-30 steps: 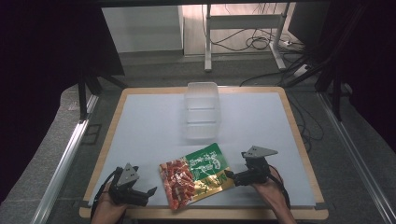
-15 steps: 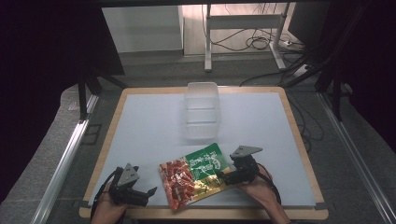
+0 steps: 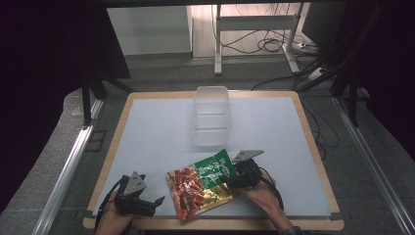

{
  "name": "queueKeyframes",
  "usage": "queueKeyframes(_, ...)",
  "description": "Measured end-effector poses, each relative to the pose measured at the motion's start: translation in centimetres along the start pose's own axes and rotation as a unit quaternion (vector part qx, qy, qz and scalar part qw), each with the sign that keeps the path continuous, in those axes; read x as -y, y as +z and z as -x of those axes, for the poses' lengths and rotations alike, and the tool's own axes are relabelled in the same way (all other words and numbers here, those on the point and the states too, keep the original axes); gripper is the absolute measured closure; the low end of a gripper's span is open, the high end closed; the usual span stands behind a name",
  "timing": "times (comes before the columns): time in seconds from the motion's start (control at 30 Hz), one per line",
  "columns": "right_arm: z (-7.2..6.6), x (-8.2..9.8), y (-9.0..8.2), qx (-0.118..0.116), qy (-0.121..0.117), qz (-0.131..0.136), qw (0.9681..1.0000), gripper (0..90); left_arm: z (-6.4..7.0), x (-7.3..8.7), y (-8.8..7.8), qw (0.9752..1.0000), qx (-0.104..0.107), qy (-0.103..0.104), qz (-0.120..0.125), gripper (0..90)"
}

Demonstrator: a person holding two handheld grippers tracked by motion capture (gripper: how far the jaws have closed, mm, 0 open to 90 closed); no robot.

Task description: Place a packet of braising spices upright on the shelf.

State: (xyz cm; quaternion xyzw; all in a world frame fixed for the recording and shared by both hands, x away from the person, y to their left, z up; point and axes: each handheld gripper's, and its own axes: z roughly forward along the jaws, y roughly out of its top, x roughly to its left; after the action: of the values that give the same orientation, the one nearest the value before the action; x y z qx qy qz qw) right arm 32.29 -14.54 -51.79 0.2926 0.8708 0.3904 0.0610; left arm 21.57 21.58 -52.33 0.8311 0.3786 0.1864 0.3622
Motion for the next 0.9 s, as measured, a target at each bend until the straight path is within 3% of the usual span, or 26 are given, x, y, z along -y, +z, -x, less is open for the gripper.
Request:
queueKeyframes(0.07, -0.4, -0.4, 0.4, 0.000, -0.008, -0.004, 1.0000, 47.7, 0.0, 0.0, 0.0, 1.0000, 0.000, 0.001, 0.000, 0.8)
queueKeyframes(0.23, -1.0, -0.8, 1.2, 0.034, -0.046, -0.034, 0.9978, 65.2, 0.0, 0.0, 0.0, 1.0000, -0.001, 0.002, -0.001, 0.8)
queueKeyframes(0.27, -1.1, -0.8, 1.3, 0.042, -0.046, -0.038, 0.9974, 74.4, 0.0, 0.0, 0.0, 1.0000, -0.001, 0.003, -0.001, 0.9)
queueKeyframes(0.3, -1.1, -0.8, 1.3, 0.042, -0.046, -0.038, 0.9974, 74.4, 0.0, 0.0, 0.0, 1.0000, -0.001, 0.003, 0.000, 0.9)
queueKeyframes(0.37, -1.1, -1.1, 0.9, 0.036, -0.039, -0.031, 0.9981, 86.2, 0.0, 0.0, -0.1, 1.0000, -0.001, 0.003, 0.000, 0.9)
queueKeyframes(0.53, -1.4, -1.8, 0.5, 0.031, -0.037, -0.031, 0.9983, 88.5, 0.0, 0.0, -0.1, 1.0000, -0.001, 0.002, 0.001, 0.9)
queueKeyframes(0.63, -1.0, -2.4, 0.0, 0.013, -0.009, -0.028, 0.9995, 88.6, -0.1, 0.0, -0.1, 1.0000, -0.001, 0.000, 0.002, 0.9)
queueKeyframes(0.73, -0.9, -2.9, -0.5, -0.001, 0.004, -0.021, 0.9998, 88.6, -0.1, 0.1, -0.1, 1.0000, -0.001, -0.002, 0.003, 0.9)
queueKeyframes(0.9, -1.3, -3.8, -1.3, -0.007, -0.006, -0.010, 0.9999, 88.7, -0.1, 0.1, -0.1, 1.0000, -0.002, -0.003, 0.005, 0.8)
